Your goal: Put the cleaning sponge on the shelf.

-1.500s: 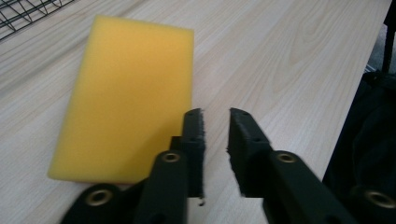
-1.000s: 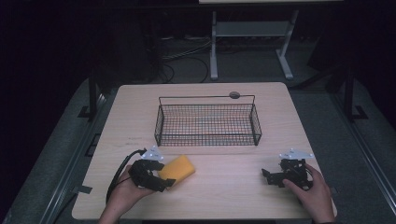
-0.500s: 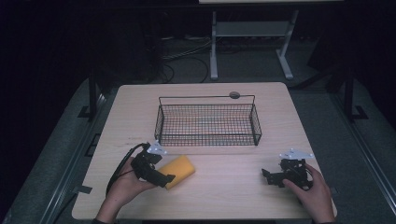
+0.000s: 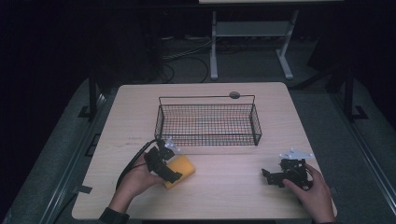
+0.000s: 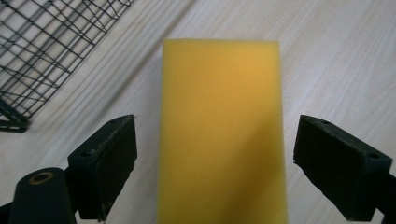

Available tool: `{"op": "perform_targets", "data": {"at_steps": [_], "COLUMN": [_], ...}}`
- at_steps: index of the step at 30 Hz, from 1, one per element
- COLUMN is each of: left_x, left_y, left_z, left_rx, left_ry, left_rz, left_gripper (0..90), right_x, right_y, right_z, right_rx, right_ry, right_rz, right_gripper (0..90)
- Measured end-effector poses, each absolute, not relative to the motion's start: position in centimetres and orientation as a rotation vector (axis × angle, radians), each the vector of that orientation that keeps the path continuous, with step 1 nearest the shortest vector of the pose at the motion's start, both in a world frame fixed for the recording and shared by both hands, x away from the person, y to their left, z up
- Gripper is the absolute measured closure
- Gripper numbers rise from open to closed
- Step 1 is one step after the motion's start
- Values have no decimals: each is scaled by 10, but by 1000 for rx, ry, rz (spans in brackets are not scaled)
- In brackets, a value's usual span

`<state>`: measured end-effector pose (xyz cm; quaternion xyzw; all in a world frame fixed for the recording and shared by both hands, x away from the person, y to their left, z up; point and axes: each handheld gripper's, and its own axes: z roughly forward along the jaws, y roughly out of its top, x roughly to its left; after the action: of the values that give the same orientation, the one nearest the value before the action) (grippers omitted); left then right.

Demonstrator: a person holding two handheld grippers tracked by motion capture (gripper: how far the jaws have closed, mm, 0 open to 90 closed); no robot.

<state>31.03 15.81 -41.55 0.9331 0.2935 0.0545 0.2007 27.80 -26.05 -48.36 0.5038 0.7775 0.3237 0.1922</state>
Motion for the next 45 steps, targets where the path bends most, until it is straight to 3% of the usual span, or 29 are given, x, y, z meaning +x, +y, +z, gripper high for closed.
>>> {"op": "perform_targets", "data": {"at_steps": [16, 24, 45], "left_x": [314, 313, 312], "left_y": [144, 145, 150], "left_z": [-438, -435, -426], "left_rx": [2688, 2686, 2657], "left_ry": [814, 809, 824], "left_rz": [136, 144, 122], "left_gripper": [133, 215, 241], "right_x": [278, 278, 278], "right_y": [-261, -261, -261], "right_z": [-484, -484, -484], "right_rx": [1414, 1414, 1413], "right_ry": [2183, 2183, 2184], "right_rz": [908, 908, 908], "right_gripper": [0, 0, 0]}}
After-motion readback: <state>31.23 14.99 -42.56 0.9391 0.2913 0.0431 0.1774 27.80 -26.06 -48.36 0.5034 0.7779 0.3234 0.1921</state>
